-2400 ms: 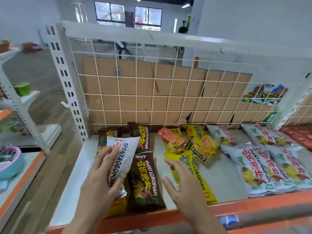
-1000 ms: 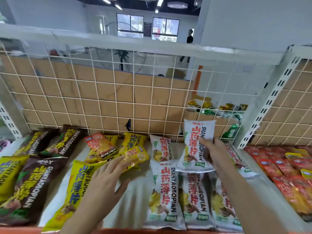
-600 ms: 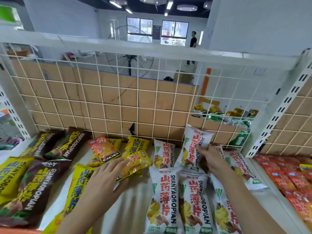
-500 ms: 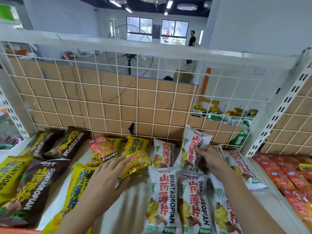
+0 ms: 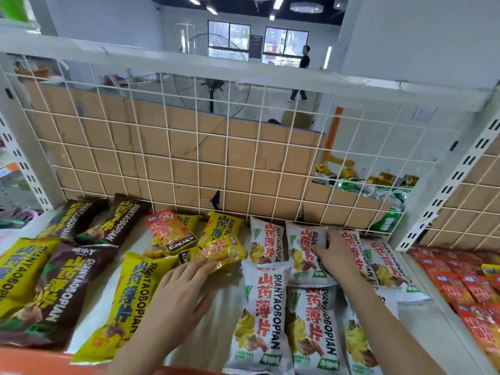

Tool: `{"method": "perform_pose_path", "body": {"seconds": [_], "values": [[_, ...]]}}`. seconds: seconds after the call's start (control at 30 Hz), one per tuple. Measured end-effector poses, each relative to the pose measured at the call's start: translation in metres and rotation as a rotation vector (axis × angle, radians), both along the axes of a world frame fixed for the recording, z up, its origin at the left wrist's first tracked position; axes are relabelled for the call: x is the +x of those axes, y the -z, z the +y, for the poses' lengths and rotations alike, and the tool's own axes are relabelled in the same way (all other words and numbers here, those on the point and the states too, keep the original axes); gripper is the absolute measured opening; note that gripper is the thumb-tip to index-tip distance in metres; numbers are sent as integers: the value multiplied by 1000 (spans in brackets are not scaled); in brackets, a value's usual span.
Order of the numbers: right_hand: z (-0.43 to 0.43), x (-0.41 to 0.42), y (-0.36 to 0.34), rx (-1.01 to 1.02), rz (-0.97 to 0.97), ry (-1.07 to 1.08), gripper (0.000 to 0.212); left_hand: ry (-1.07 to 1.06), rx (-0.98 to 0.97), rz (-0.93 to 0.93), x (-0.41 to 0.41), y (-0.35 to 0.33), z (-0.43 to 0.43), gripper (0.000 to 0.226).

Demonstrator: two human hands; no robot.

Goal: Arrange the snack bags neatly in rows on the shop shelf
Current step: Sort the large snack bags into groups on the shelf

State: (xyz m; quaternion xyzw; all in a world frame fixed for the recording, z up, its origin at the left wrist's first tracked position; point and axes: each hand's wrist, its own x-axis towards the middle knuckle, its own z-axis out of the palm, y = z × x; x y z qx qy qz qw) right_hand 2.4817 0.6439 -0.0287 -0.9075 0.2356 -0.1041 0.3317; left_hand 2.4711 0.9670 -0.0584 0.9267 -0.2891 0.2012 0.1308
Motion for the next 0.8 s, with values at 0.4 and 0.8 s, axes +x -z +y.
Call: {"method": "perform_pose_path", "body": {"seconds": [0.4,0.8], "values": [[24,-6,18,-368,143,-275,58,-102,-20,92,-16,18,-4,44],[22,-12,24,-445,66,-222,57,-72,17,158,-22,9,-6,38]]}}
